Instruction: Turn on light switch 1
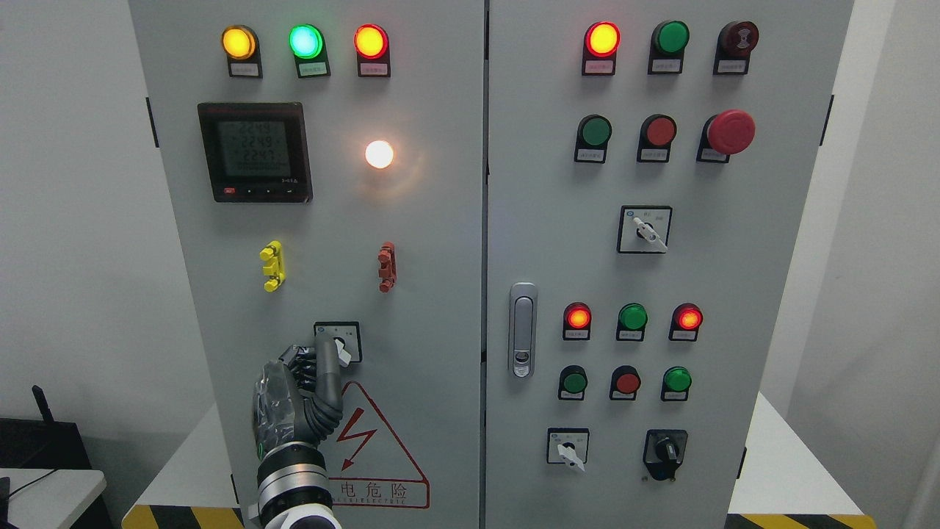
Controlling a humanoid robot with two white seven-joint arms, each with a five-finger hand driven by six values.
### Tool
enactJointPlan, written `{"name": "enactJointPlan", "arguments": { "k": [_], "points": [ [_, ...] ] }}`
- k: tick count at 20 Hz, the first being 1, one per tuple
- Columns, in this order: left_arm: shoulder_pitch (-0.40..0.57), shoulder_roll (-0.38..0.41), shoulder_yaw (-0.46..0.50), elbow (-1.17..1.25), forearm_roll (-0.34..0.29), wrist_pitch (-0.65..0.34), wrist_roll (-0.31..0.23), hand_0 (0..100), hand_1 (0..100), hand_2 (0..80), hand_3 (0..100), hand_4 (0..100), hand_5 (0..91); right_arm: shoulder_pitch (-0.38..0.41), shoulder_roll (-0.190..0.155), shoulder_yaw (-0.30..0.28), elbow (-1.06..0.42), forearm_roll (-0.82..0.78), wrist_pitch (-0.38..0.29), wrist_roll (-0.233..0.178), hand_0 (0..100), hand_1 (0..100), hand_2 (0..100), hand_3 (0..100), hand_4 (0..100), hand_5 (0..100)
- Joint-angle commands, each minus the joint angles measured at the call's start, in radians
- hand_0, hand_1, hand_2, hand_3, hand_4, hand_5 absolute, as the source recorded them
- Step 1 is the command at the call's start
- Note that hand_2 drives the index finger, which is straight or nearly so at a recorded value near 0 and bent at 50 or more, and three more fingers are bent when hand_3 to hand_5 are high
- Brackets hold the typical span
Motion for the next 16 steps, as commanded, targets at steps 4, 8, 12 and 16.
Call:
{"name": "enactJointPlan", "arguments": {
  "k": [4,8,12,16],
  "points": [
    [0.004,0.000,0.004,-0.004,0.000,-0.001,-0.002,27,23,51.3,78,84,77.0,-0.001,-0.001,0.023,0.000,0.005,0.000,0.000,12,39,0,0,0,0],
    [0.008,0.000,0.004,-0.007,0.000,-0.002,0.000,21,26,51.0,78,83,76.8,-0.001,-0.001,0.023,0.000,0.005,0.000,0.000,12,39,0,0,0,0],
    [0.013,0.000,0.004,-0.013,0.000,-0.004,-0.002,14,30,50.9,78,83,76.7,-0.001,-0.001,0.023,0.000,0.005,0.000,0.000,12,39,0,0,0,0],
    [0.020,0.000,0.007,-0.018,-0.001,-0.005,-0.002,11,31,50.9,78,83,76.7,-0.001,0.001,0.023,0.000,0.005,0.000,0.000,12,39,0,0,0,0]
  ]
}}
